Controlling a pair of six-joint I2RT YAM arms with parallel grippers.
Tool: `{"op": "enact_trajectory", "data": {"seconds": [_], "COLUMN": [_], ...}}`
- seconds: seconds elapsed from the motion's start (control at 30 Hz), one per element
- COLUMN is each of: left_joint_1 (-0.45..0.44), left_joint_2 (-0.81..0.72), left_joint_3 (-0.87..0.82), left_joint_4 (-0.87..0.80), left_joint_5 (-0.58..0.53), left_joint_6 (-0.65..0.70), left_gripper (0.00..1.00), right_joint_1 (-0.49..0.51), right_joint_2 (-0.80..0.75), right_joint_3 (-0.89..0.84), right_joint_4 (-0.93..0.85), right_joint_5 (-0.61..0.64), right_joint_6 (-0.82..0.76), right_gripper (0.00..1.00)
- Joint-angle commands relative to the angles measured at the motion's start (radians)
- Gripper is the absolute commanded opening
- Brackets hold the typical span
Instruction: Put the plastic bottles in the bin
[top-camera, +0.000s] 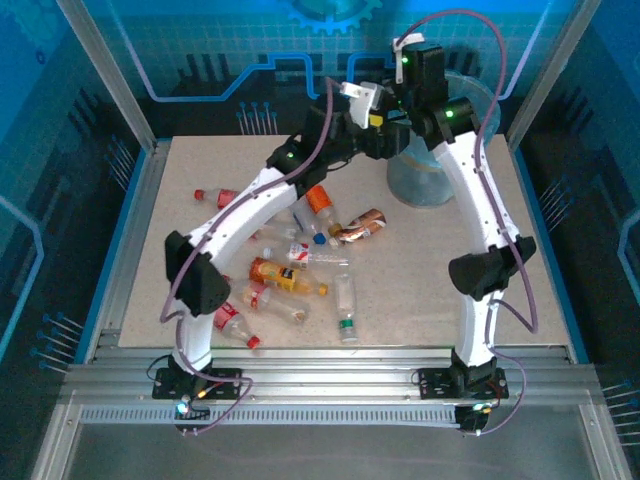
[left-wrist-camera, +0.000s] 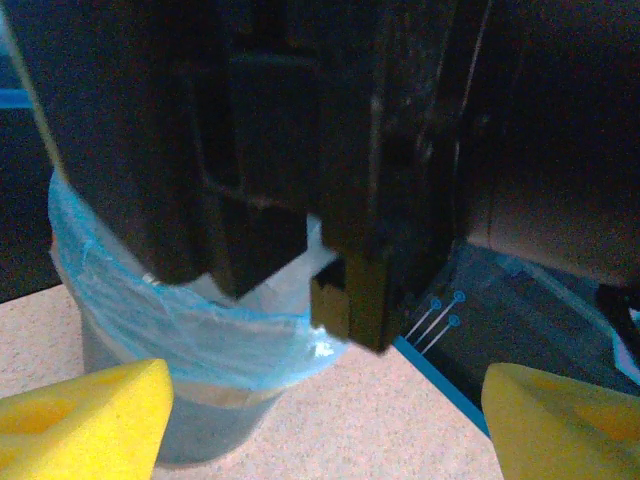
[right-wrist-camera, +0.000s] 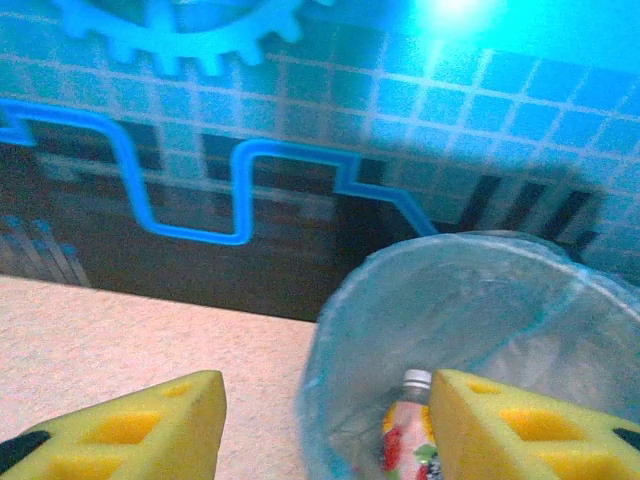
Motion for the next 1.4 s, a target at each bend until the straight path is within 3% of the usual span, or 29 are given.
{"op": "enact_trajectory", "data": {"seconds": [0.0,0.13,0.27,0.53,0.7,0.87,1.0,1.37], "left_joint_1": [0.054,0.051,0.052,0.051,0.051,0.049,0.048,0.047], "left_joint_2": [-0.172,-0.342,-0.531,-0.836,-1.042,-1.229,-1.329,-1.348], "left_joint_3": [-0.12,-0.319,-0.547,-0.89,-1.123,-1.289,-1.367,-1.413], "left_joint_4": [-0.012,-0.018,-0.055,-0.295,-0.354,-0.392,-0.441,-0.479], "left_joint_5": [-0.042,-0.046,-0.058,-0.011,0.11,0.219,0.242,0.238], "left_joint_6": [0.029,0.081,0.163,0.361,0.487,0.602,0.702,0.744], "left_gripper": [0.82,0.82,0.84,0.89,0.93,0.96,0.98,0.98], "right_joint_1": [0.001,0.053,0.109,0.219,0.323,0.471,0.547,0.568], "right_joint_2": [-0.137,-0.264,-0.435,-0.678,-0.768,-0.729,-0.63,-0.388], "right_joint_3": [-0.058,-0.244,-0.56,-1.083,-1.315,-1.427,-1.433,-1.364], "right_joint_4": [-0.087,-0.102,-0.043,-0.012,0.026,0.077,0.104,0.108], "right_joint_5": [-0.041,-0.12,-0.228,-0.234,-0.25,-0.23,-0.201,-0.156], "right_joint_6": [0.01,0.052,0.129,0.27,0.417,0.542,0.597,0.624], "right_gripper": [0.59,0.65,0.7,0.75,0.76,0.79,0.82,0.84]}}
